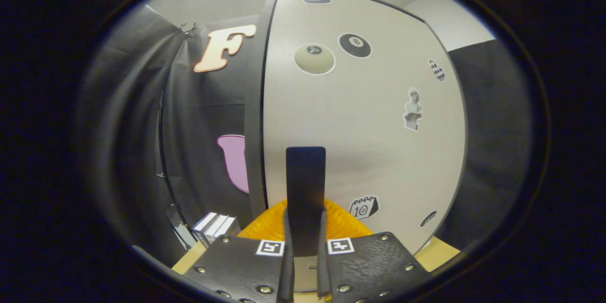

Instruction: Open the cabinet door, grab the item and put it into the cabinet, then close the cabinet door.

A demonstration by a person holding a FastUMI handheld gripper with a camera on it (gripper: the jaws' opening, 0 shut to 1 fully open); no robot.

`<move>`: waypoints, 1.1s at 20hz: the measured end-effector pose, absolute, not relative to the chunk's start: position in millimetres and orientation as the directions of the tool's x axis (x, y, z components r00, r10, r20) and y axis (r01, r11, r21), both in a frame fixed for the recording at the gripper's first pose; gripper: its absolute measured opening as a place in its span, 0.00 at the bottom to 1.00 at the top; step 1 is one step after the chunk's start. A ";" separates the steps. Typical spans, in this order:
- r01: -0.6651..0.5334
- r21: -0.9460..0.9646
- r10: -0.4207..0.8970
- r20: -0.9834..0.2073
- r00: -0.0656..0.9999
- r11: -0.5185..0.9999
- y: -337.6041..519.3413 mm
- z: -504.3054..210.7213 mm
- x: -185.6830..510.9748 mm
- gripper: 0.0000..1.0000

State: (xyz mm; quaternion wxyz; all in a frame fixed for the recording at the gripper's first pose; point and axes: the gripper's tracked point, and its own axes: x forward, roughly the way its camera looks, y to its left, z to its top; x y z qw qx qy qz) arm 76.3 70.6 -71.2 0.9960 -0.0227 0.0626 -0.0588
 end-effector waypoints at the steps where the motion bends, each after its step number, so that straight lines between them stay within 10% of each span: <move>1: 0.122 -0.058 -0.128 -0.118 0.985 0.991 69.9 -70.3 74.3 0.19; 22: 0.169 -0.040 -0.173 -0.138 0.975 0.985 45.9 -57.9 12.0 0.18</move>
